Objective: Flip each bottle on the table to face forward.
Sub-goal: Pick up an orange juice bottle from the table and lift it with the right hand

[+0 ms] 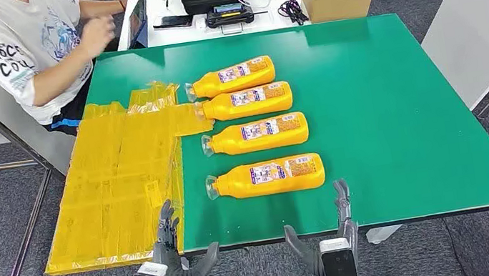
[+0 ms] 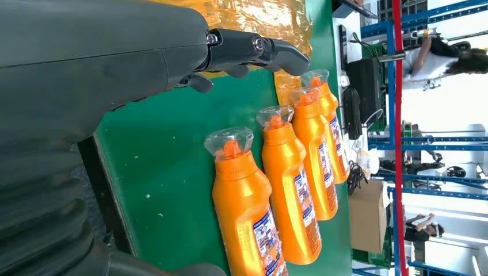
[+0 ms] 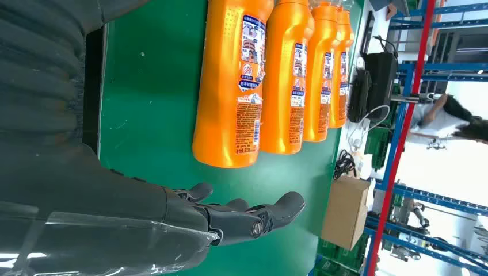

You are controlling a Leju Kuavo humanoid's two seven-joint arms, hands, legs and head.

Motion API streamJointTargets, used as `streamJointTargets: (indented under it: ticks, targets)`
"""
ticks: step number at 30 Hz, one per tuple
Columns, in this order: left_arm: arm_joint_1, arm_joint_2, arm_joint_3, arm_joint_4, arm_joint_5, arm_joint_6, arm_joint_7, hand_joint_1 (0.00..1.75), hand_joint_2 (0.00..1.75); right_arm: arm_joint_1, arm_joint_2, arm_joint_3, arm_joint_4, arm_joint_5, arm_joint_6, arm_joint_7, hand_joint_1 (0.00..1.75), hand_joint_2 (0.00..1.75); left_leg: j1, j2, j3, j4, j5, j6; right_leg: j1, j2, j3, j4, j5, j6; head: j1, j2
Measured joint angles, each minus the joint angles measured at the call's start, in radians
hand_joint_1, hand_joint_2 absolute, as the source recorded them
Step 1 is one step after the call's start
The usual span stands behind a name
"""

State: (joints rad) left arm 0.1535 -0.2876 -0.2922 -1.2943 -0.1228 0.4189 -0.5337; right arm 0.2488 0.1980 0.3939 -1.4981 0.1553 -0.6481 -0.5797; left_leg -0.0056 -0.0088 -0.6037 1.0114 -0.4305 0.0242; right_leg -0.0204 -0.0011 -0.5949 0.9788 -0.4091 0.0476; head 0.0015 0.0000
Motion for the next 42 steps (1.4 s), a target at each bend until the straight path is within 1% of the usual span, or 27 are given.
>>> streamJointTargets:
  ticks: [27, 30, 32, 35, 38, 42]
  targets:
    - [0.000, 0.000, 0.000, 0.007, 0.000, -0.003, 0.000, 0.00, 1.75, 0.000, -0.003, 0.014, 0.000, -0.001, -0.007, -0.003, 0.00, 1.75, 0.000, 0.000, 0.000, 0.000, 0.000, 0.000, 0.000, 0.000, 0.000, 0.000, 0.000, 0.000, 0.000, 0.000]
    - [0.000, 0.000, 0.000, 0.007, 0.000, -0.002, 0.000, 0.00, 1.75, 0.000, -0.003, 0.014, 0.000, 0.011, -0.013, 0.006, 0.00, 1.75, 0.000, 0.000, 0.000, 0.000, 0.000, 0.000, 0.000, 0.000, 0.000, 0.000, 0.000, 0.000, 0.000, 0.000]
    - [0.000, 0.000, 0.000, 0.007, -0.002, 0.001, 0.000, 0.00, 1.75, -0.001, -0.004, 0.013, 0.000, 0.075, -0.024, 0.043, 0.00, 1.75, 0.000, 0.000, 0.000, 0.000, 0.000, 0.000, 0.000, 0.000, 0.000, 0.000, 0.000, 0.000, 0.000, 0.000]
    - [0.000, 0.002, 0.002, 0.004, -0.037, 0.027, -0.003, 0.00, 1.75, -0.007, -0.009, 0.012, -0.005, 0.238, -0.029, 0.135, 0.00, 1.75, 0.000, 0.000, 0.000, 0.000, 0.000, 0.000, 0.000, 0.000, 0.000, 0.000, 0.000, 0.000, 0.000, 0.000]
    - [-0.001, 0.007, 0.007, -0.004, -0.104, 0.058, -0.008, 0.00, 1.75, -0.018, -0.016, 0.007, -0.026, 0.375, -0.002, 0.226, 0.00, 1.75, 0.000, 0.000, 0.000, 0.000, 0.000, 0.000, 0.000, 0.000, 0.000, 0.000, 0.000, 0.000, 0.000, 0.000]
    - [-0.005, 0.014, 0.021, -0.014, -0.138, 0.038, -0.012, 0.00, 1.75, -0.040, -0.034, -0.012, -0.061, 0.511, 0.047, 0.309, 0.00, 1.75, 0.000, 0.000, 0.000, 0.000, 0.000, 0.000, 0.000, 0.000, 0.000, 0.000, 0.000, 0.000, 0.000, 0.000]
